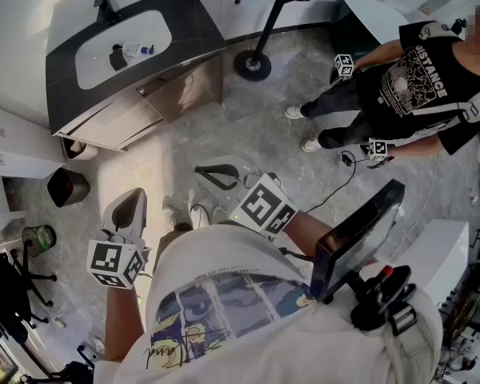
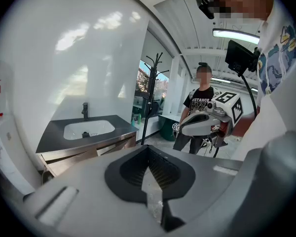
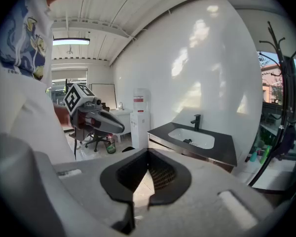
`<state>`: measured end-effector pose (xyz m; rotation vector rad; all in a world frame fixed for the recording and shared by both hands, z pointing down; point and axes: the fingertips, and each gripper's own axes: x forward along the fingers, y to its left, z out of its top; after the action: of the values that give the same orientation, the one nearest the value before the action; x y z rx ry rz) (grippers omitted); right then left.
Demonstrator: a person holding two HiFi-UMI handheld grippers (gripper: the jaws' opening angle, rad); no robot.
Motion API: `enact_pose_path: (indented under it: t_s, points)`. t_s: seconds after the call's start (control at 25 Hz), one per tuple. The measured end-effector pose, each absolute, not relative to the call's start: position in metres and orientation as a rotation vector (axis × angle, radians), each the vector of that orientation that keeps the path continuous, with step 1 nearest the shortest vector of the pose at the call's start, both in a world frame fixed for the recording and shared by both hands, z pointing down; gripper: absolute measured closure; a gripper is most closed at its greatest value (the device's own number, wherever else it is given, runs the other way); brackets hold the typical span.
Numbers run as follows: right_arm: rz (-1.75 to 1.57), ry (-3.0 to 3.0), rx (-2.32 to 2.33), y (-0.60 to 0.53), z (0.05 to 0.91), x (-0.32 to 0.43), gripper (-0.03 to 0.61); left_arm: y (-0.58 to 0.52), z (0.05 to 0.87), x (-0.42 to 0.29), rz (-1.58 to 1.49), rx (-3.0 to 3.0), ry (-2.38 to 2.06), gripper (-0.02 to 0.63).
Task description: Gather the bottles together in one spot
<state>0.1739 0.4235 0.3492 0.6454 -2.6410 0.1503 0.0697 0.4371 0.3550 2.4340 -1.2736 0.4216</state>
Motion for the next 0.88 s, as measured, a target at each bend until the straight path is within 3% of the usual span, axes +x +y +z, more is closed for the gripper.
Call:
enact_pose_path:
  t_s: [0.4, 0.88]
  points:
    - [0.19, -2.661, 0.64, 0.412, 0.359, 0.208, 0.574, 0.427, 0.359, 0.088, 0.425, 2.373, -1.348, 0.612]
    - [0.199, -2.586, 0.808, 0.328, 0.362, 0.167, 0.54, 0.328, 0.361, 0.038, 0.353, 2.448, -1.248, 0.588]
